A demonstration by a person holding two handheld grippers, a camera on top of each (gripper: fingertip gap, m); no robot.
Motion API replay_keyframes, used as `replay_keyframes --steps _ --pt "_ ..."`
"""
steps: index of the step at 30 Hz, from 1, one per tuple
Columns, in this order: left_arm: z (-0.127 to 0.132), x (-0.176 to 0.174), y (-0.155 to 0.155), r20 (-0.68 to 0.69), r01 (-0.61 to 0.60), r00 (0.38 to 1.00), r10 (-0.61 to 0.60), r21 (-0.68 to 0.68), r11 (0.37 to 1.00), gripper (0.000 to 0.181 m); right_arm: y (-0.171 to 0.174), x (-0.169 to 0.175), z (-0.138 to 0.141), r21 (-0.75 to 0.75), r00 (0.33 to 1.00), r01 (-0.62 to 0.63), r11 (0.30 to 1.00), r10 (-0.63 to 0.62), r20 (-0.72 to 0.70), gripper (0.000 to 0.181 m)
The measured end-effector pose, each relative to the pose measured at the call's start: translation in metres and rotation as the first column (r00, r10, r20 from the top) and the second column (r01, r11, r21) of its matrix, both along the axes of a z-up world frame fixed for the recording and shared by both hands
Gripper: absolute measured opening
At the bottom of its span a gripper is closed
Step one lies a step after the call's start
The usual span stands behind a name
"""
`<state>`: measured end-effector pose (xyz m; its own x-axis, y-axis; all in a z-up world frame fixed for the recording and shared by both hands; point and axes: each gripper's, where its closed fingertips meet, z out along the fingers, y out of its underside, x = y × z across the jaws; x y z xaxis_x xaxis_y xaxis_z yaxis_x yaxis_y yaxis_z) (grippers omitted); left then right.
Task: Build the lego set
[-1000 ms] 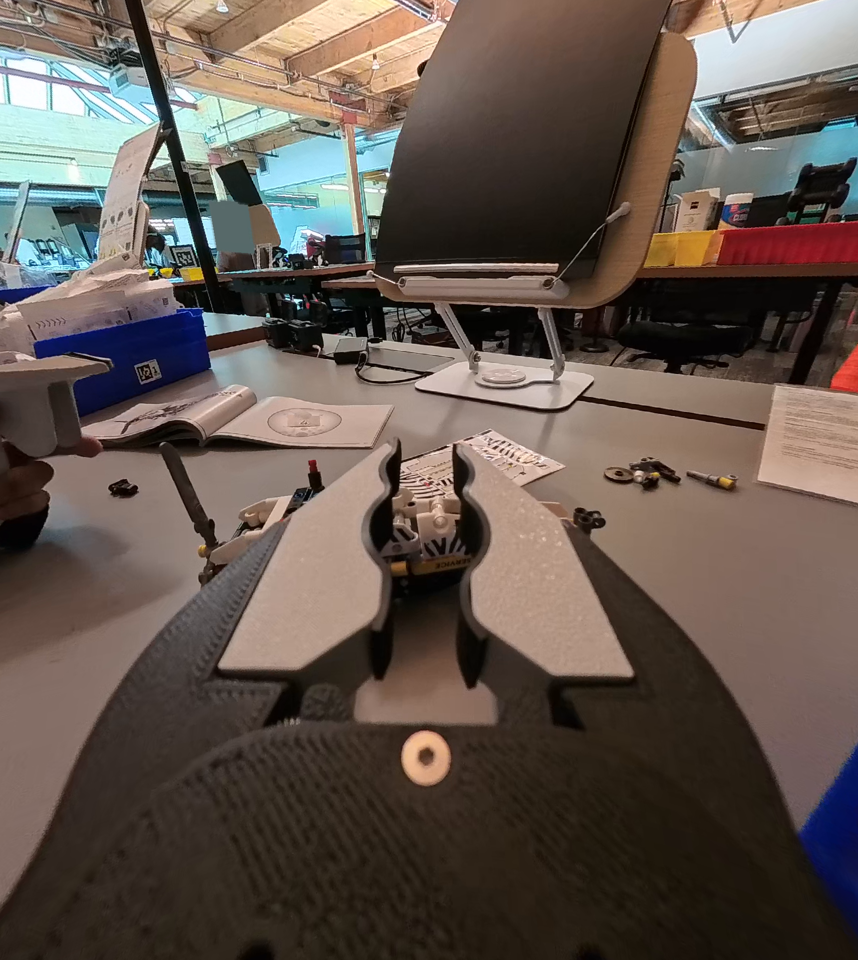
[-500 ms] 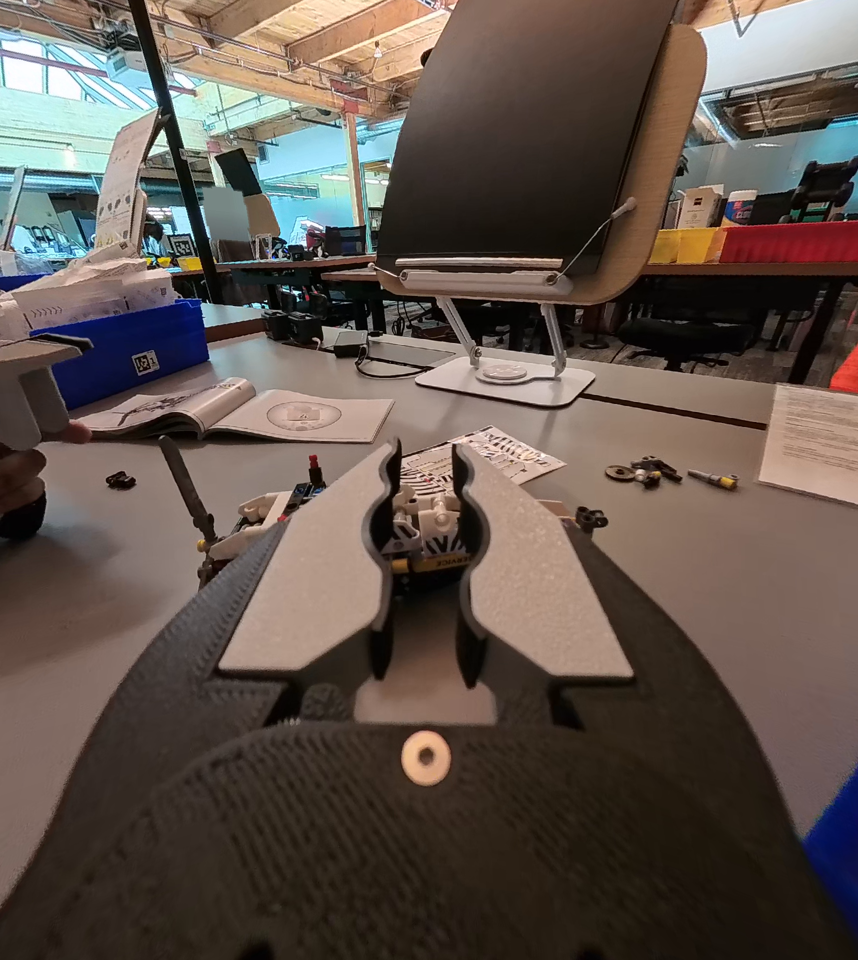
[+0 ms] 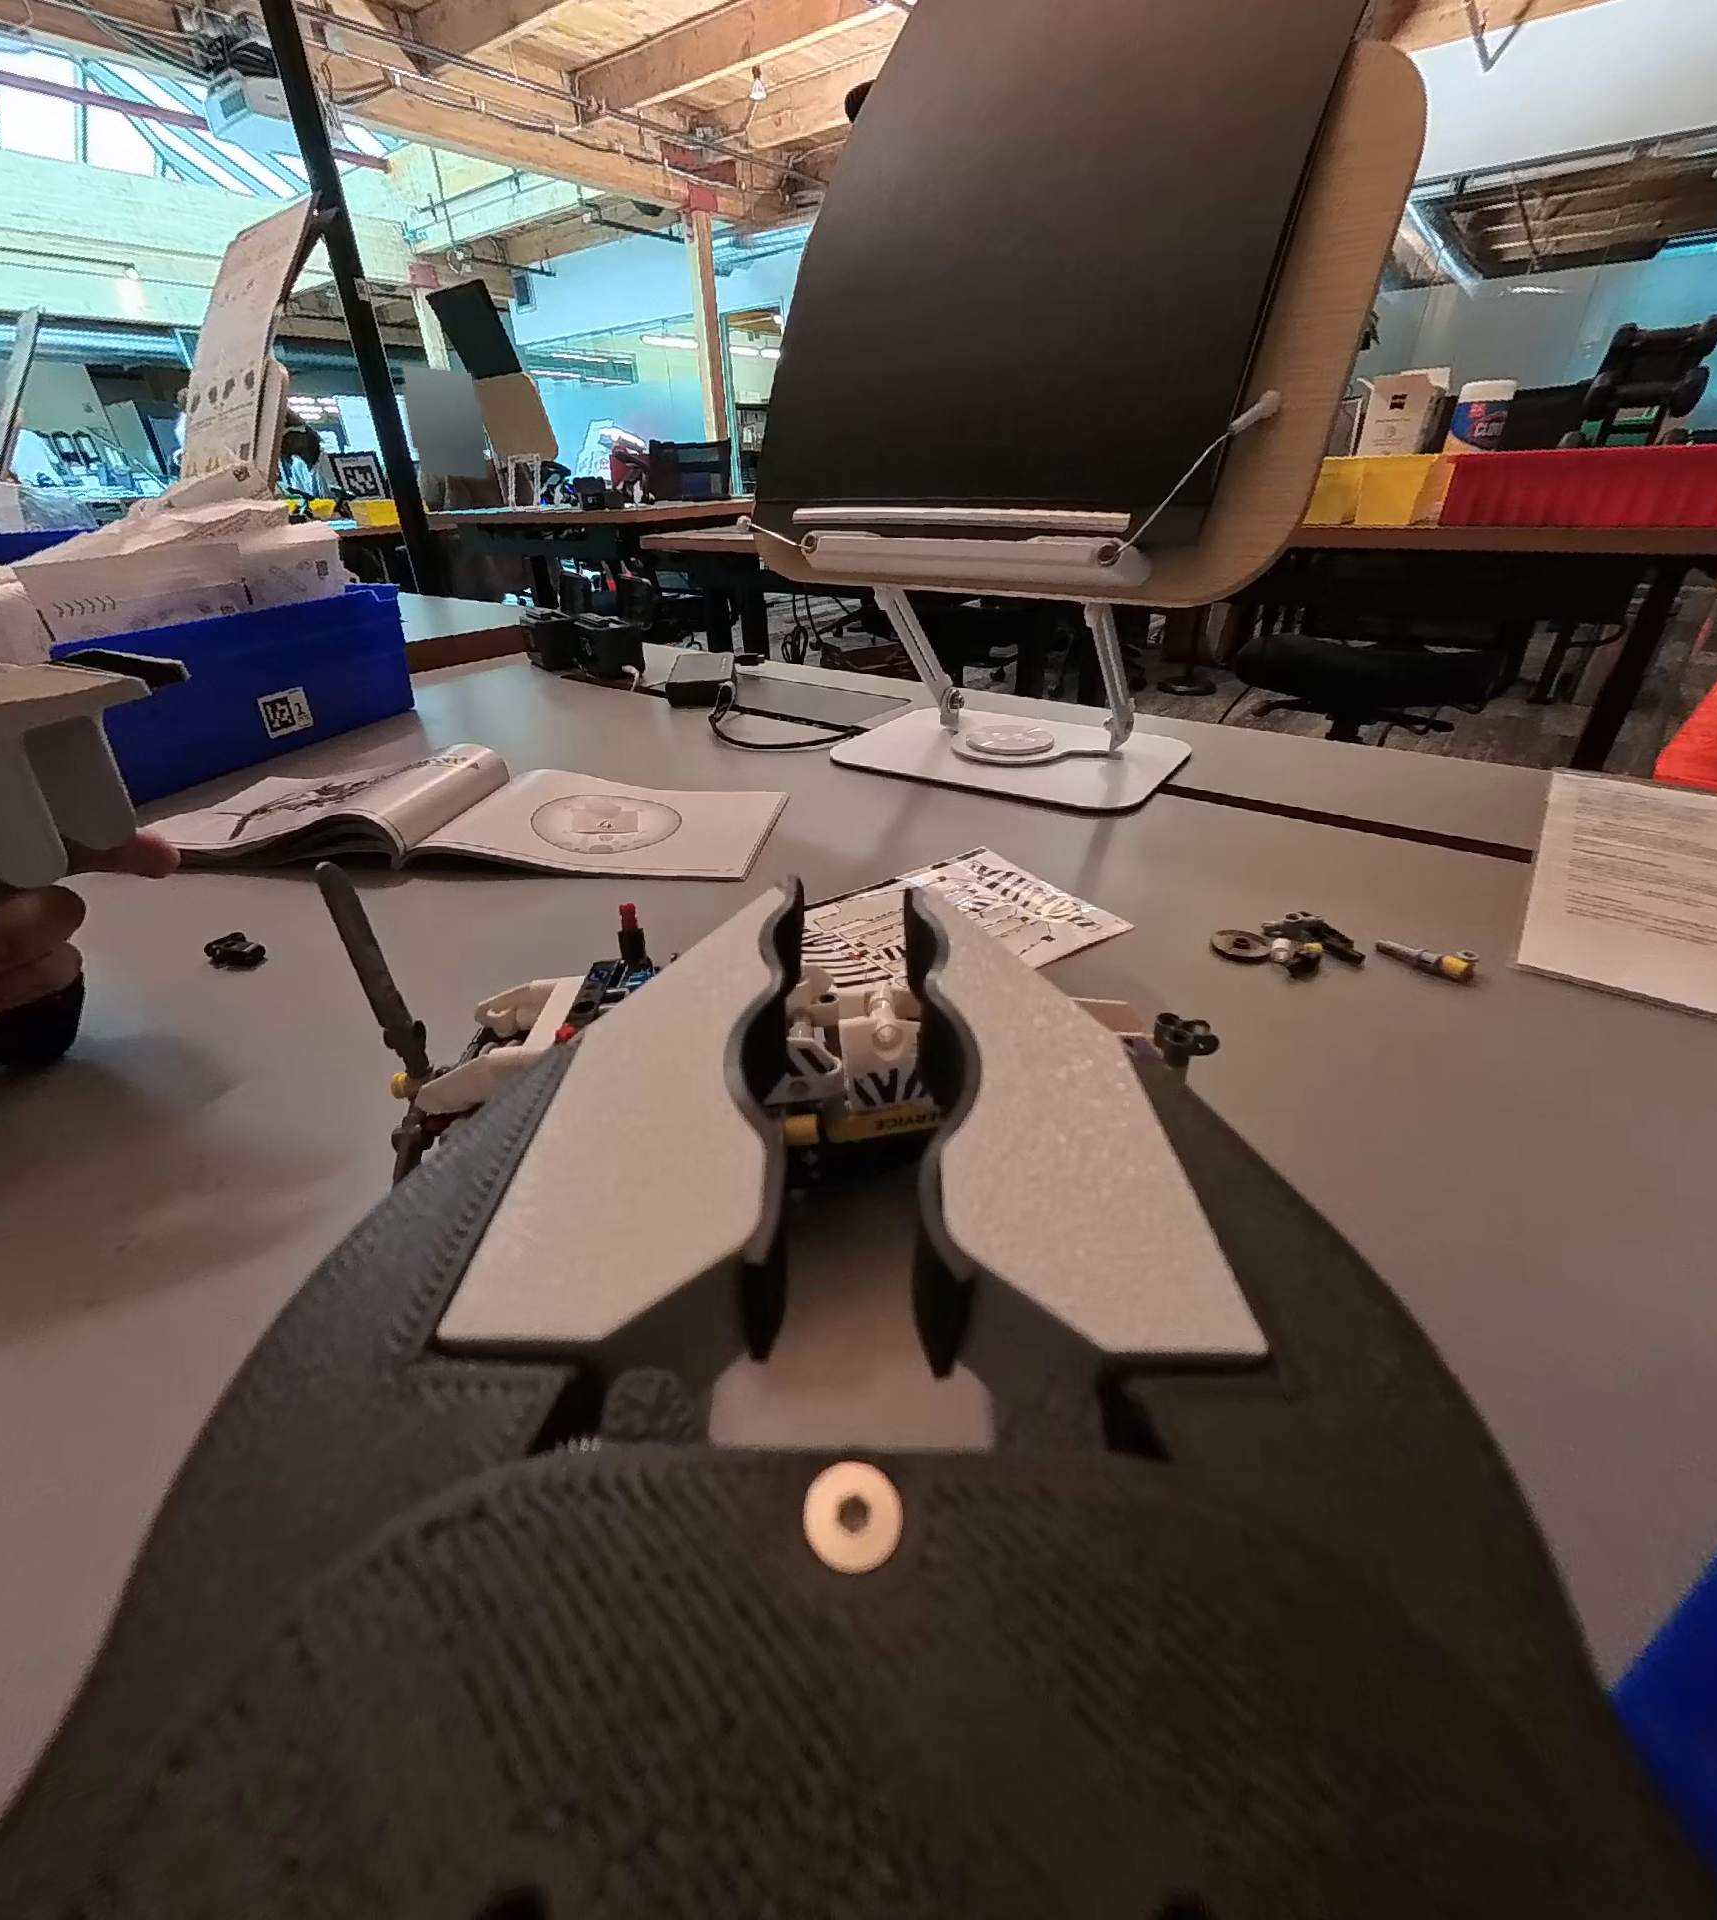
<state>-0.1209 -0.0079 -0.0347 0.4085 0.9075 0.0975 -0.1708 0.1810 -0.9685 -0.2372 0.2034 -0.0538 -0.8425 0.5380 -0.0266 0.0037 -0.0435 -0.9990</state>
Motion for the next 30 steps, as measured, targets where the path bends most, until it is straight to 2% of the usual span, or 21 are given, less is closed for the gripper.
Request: replay_keyframes --steps 7,12,18,30 --pt "0.000 -0.001 -0.005 0.007 0.004 1.000 -0.004 0.040 0.999 0.016 0.004 -0.003 0.002 -0.015 1.000 0.021 1.000 -0.021 0.002 0.014" --pt "0.000 -0.002 -0.007 0.012 -0.001 1.000 0.000 0.055 0.998 0.019 0.033 -0.025 0.000 -0.010 0.977 0.214 0.977 -0.214 0.012 0.008" --pt "0.000 0.000 0.002 -0.008 -0.009 1.000 0.009 -0.015 1.000 0.021 0.036 -0.026 0.002 -0.043 0.980 0.200 0.979 -0.198 0.036 0.010" --pt "-0.001 -0.002 -0.001 0.005 -0.005 1.000 0.005 0.011 1.000 0.023 0.033 -0.023 0.006 -0.091 0.987 0.156 0.984 -0.152 0.049 0.010"
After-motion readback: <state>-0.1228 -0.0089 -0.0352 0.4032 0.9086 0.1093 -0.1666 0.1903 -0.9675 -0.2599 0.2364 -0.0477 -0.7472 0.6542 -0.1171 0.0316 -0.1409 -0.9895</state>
